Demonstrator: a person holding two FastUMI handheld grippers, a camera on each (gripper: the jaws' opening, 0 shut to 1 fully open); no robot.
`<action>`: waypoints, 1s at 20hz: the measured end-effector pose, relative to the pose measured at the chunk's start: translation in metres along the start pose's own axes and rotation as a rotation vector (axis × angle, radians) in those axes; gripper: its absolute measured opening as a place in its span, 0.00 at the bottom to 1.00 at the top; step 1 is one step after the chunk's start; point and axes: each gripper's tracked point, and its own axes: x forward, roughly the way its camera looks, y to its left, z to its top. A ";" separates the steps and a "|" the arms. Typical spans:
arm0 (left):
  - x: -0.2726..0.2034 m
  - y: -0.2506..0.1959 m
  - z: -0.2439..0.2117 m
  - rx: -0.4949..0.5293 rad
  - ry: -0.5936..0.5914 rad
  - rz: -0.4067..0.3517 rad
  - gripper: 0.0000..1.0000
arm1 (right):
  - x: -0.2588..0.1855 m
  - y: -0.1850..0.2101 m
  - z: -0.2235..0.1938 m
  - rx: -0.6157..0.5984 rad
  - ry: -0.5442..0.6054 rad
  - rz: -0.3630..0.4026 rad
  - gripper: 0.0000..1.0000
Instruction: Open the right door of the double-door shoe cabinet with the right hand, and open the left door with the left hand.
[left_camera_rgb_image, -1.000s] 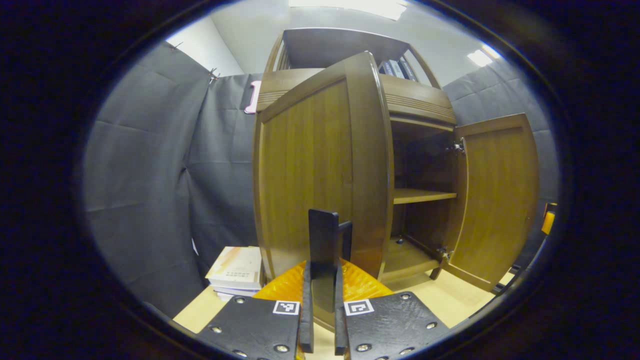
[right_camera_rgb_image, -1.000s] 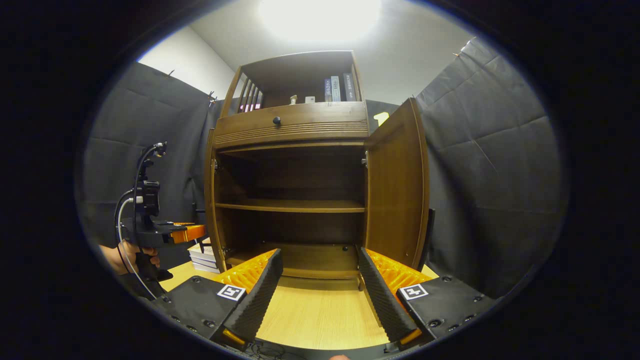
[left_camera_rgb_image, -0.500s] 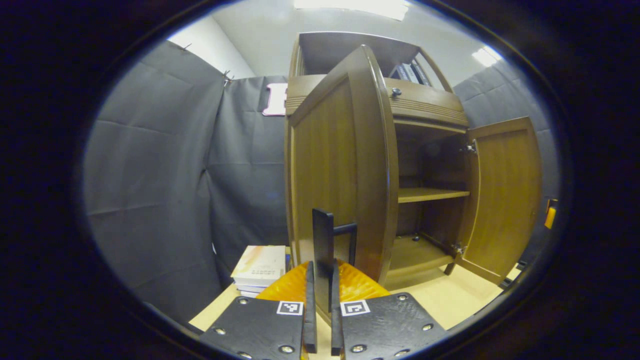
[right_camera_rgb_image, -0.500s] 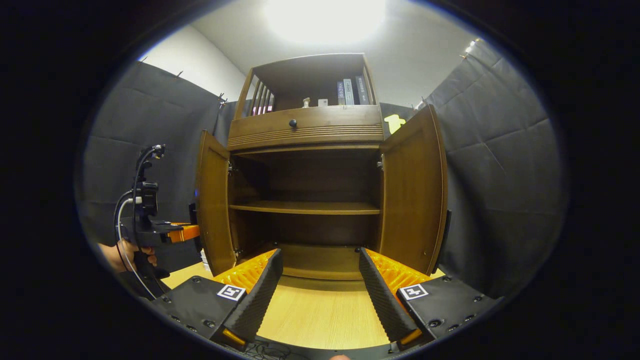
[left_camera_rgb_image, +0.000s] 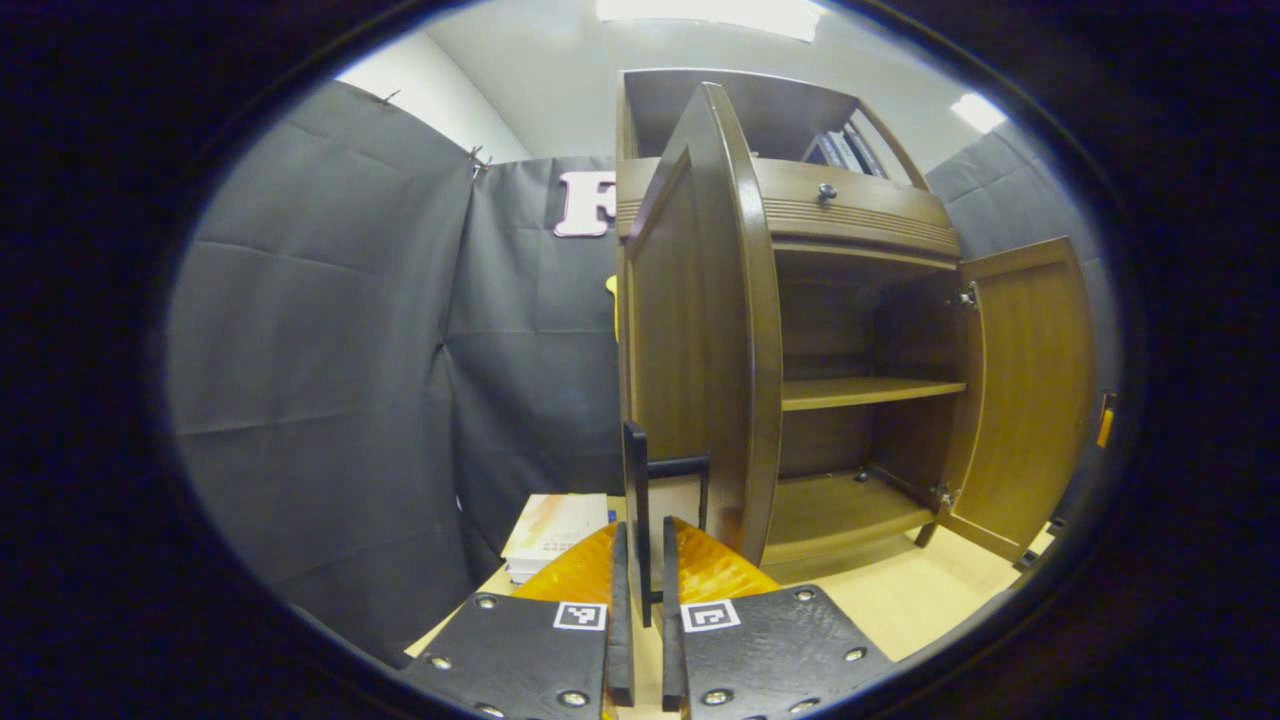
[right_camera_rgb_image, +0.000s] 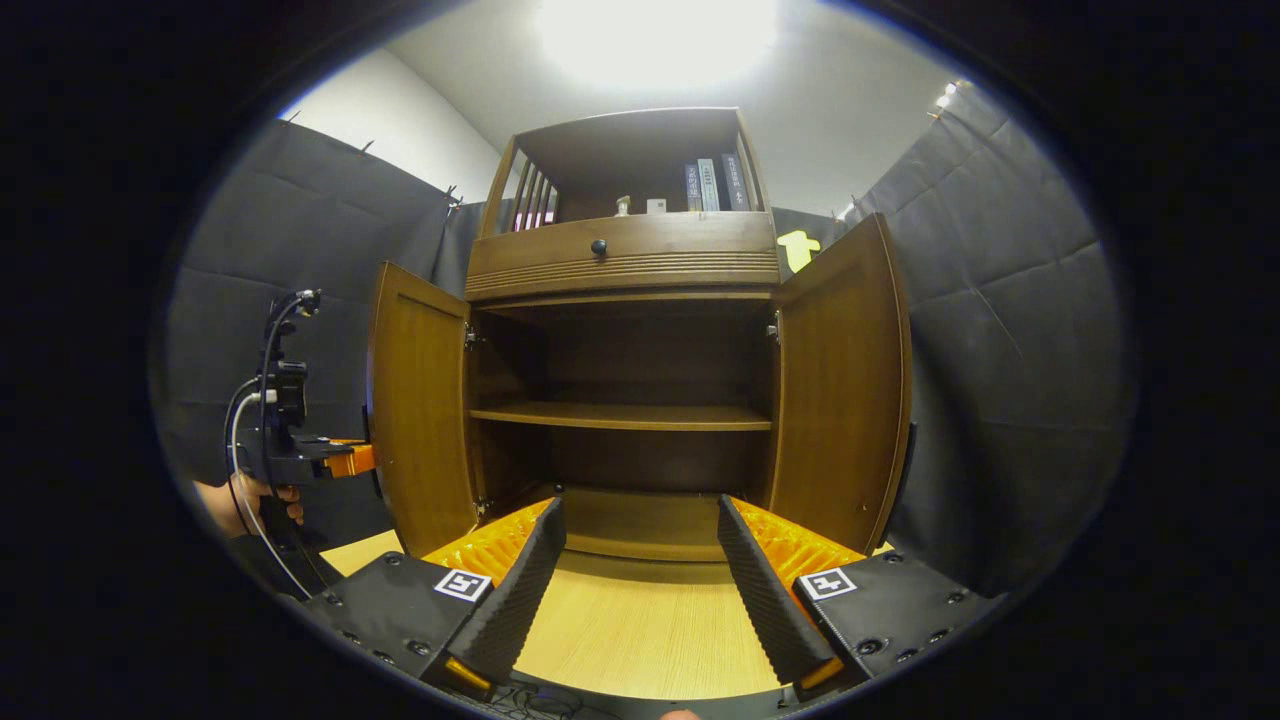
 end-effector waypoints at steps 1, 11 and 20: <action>-0.001 0.001 0.000 0.000 -0.003 0.008 0.12 | 0.000 0.002 0.000 0.001 0.000 0.002 0.96; -0.001 0.009 0.002 0.006 -0.020 0.104 0.15 | 0.000 0.013 0.012 -0.007 -0.020 -0.020 0.96; -0.039 0.004 0.033 0.012 -0.052 0.145 0.15 | -0.015 -0.026 0.030 0.009 -0.052 -0.085 0.96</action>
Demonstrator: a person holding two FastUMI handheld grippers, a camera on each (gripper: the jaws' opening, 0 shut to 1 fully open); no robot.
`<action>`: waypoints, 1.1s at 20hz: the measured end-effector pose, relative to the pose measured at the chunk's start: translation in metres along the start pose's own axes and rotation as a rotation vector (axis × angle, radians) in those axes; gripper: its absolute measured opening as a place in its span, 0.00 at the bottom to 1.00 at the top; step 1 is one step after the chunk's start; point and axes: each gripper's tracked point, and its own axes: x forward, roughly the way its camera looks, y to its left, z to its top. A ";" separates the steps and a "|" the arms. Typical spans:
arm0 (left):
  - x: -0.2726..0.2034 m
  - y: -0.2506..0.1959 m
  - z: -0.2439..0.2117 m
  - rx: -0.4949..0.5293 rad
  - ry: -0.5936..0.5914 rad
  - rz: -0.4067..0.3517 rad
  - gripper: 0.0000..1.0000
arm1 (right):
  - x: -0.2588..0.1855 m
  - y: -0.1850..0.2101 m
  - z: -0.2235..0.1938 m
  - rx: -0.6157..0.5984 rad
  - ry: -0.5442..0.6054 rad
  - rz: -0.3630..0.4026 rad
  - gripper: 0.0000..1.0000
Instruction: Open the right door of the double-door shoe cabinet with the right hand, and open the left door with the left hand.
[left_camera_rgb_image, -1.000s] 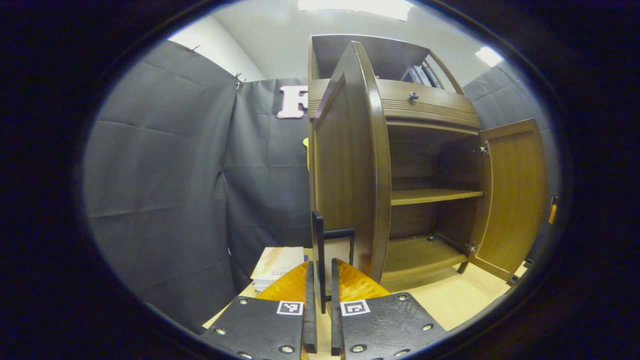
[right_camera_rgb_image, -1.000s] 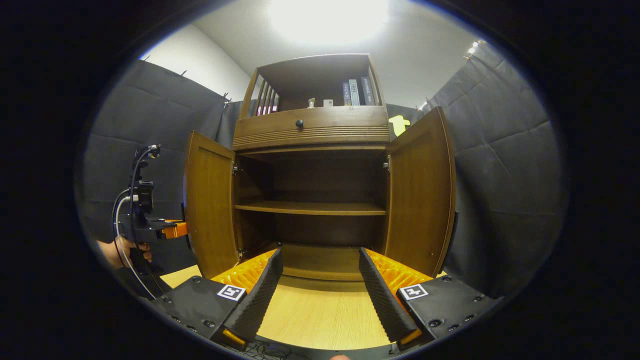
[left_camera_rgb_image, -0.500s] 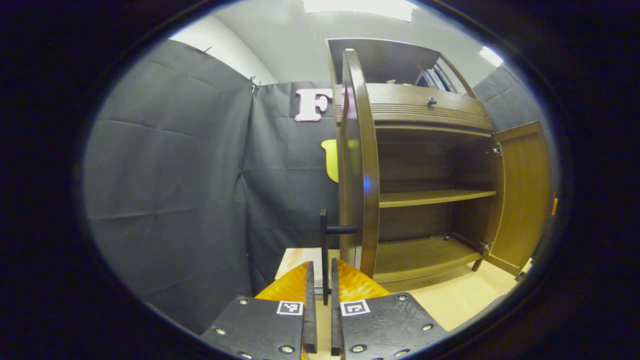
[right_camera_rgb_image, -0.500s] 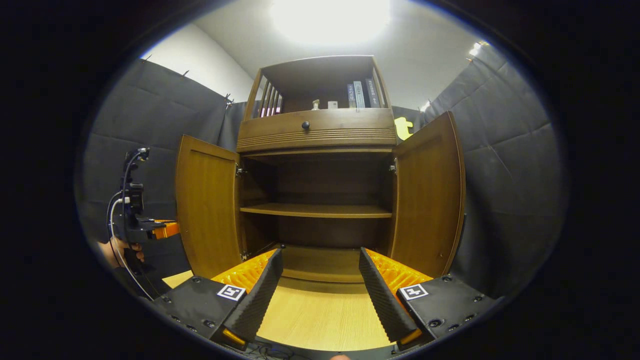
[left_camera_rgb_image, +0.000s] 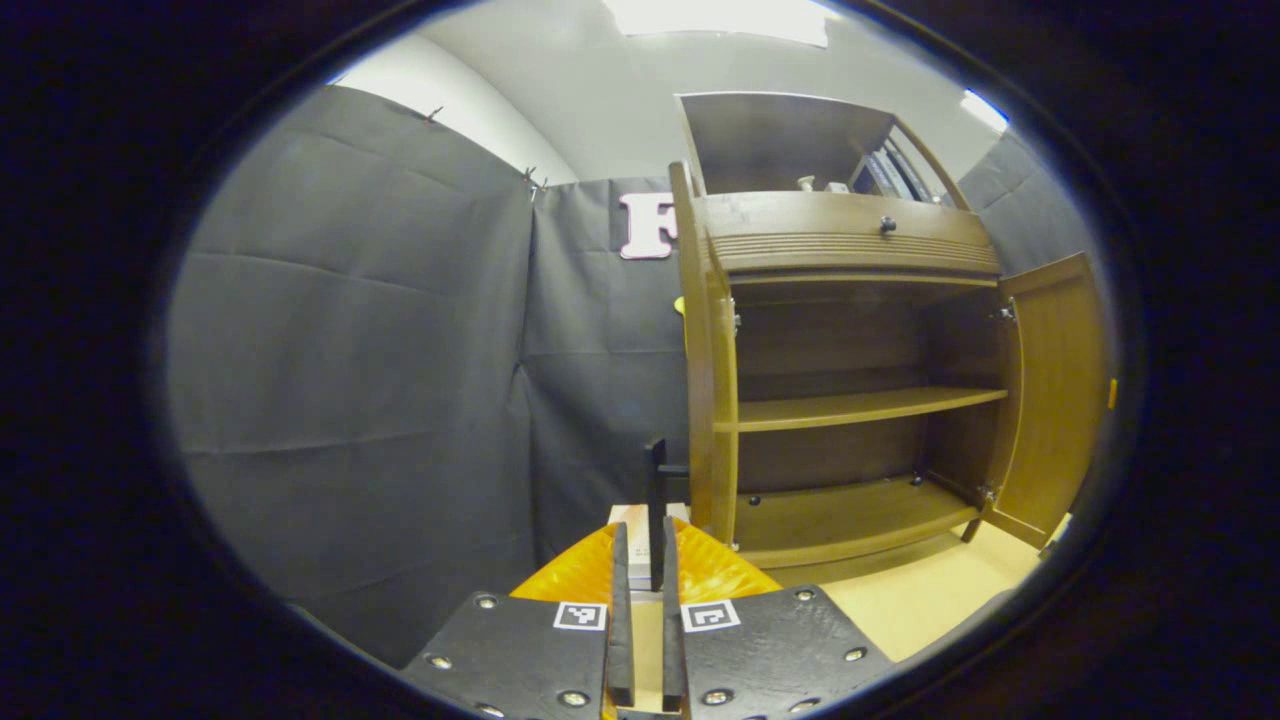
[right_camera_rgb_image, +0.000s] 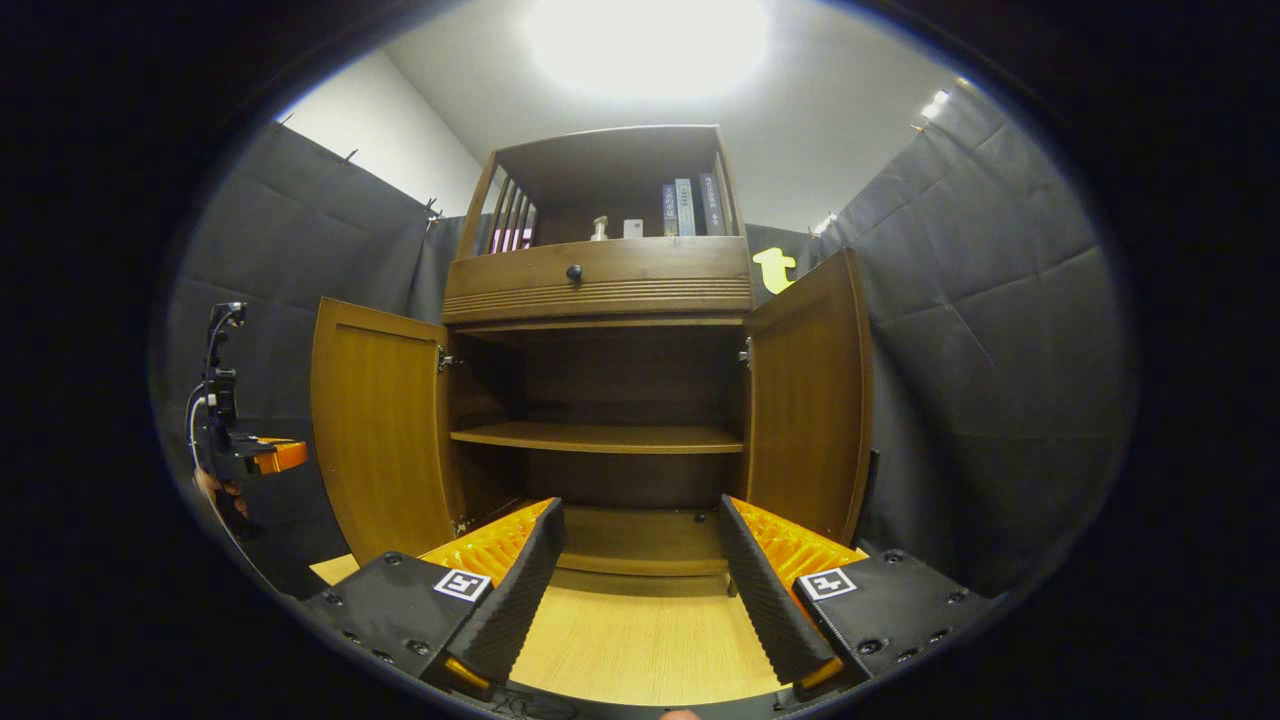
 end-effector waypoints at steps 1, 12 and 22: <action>-0.012 -0.006 0.007 0.000 -0.004 -0.004 0.12 | -0.002 -0.004 0.001 0.001 0.001 0.001 0.96; -0.100 -0.066 0.040 -0.007 -0.044 -0.063 0.13 | -0.032 -0.041 0.019 0.013 -0.027 -0.013 0.96; -0.133 -0.074 0.045 0.022 -0.059 -0.079 0.30 | -0.052 -0.045 0.018 0.017 -0.028 -0.012 0.93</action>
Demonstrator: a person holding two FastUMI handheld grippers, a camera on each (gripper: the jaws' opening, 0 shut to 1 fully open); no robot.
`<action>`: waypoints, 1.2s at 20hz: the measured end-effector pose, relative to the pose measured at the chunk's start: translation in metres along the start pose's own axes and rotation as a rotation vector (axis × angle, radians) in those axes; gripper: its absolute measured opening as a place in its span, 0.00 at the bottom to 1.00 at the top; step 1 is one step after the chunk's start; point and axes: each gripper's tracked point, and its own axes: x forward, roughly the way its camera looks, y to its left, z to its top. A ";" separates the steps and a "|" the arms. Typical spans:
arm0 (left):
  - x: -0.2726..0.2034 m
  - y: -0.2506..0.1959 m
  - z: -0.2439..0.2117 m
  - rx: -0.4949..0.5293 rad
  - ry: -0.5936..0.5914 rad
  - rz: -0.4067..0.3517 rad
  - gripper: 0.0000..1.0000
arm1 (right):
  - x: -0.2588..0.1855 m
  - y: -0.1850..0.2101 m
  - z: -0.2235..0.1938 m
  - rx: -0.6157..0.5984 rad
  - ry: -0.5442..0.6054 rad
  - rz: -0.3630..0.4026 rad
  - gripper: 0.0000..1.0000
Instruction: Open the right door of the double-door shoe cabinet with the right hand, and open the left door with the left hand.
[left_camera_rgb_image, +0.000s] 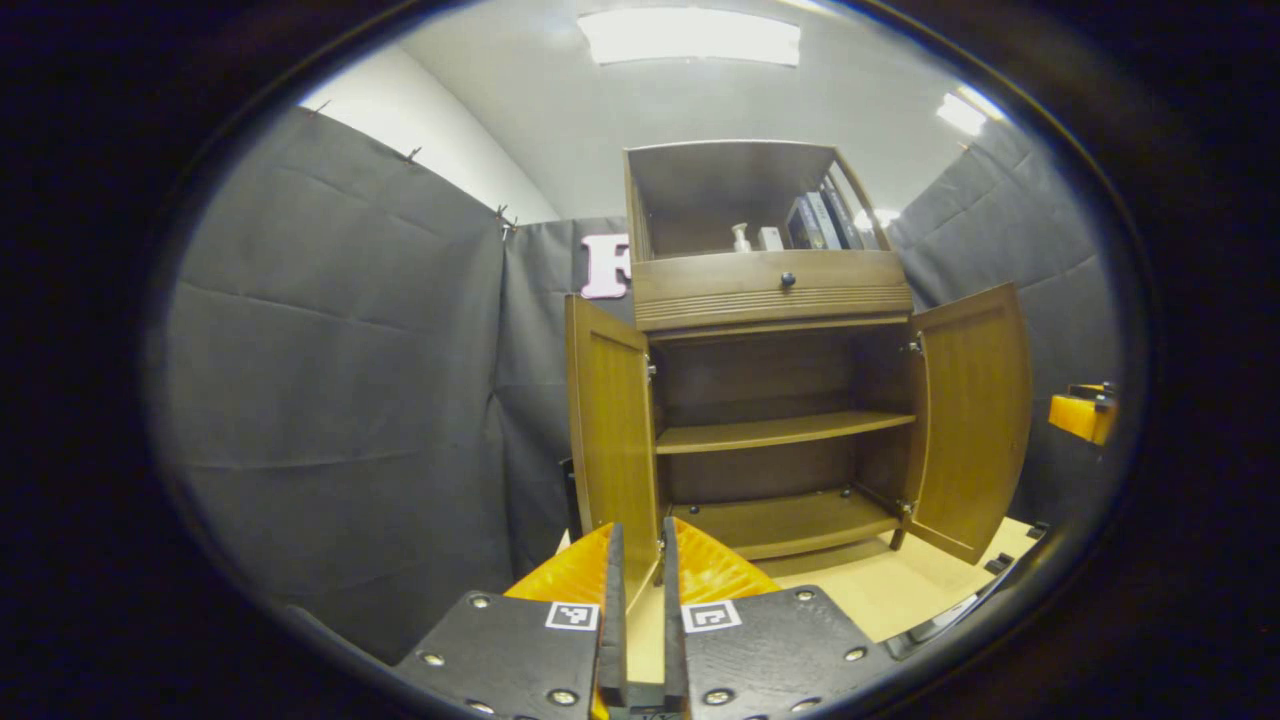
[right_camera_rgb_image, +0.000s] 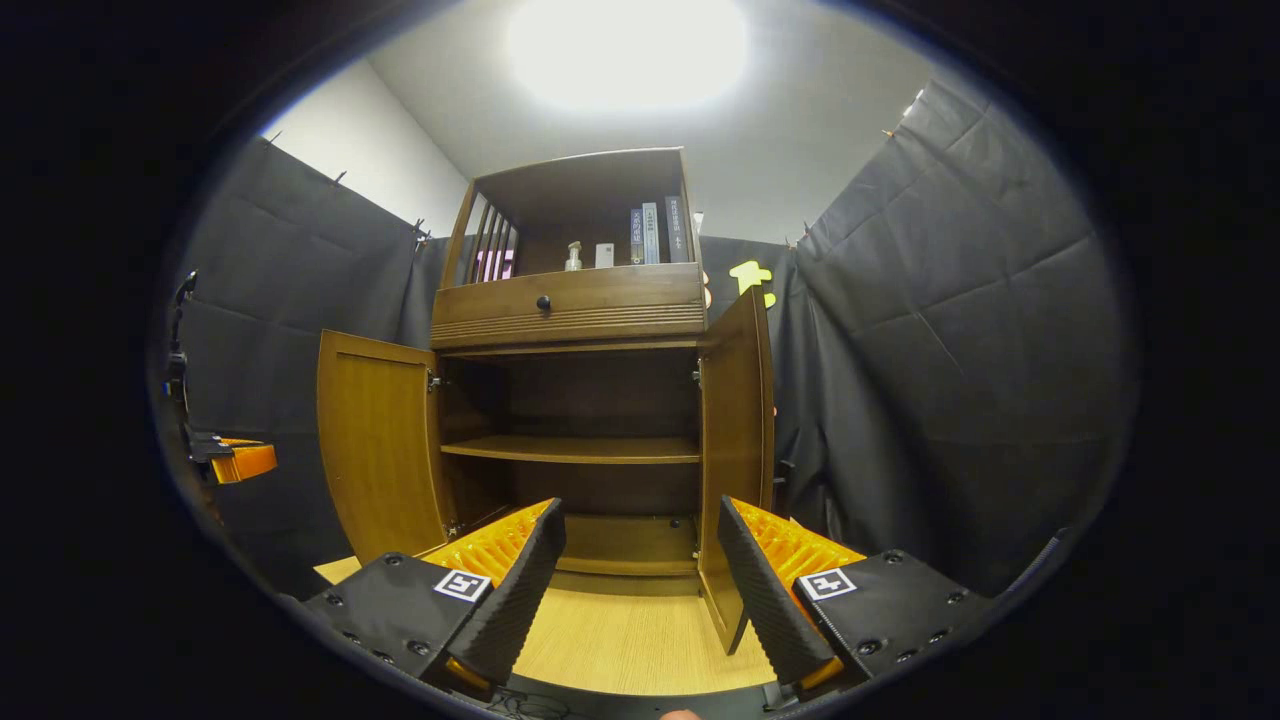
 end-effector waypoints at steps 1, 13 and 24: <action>-0.002 -0.002 0.000 -0.001 0.001 -0.004 0.35 | 0.000 0.000 0.000 -0.001 0.000 0.000 0.96; -0.006 0.007 0.008 0.004 -0.037 0.005 0.88 | -0.004 0.001 0.001 0.000 0.001 -0.011 0.96; -0.005 0.010 0.010 0.020 -0.047 -0.009 0.92 | -0.002 0.003 0.003 -0.001 -0.005 -0.025 0.96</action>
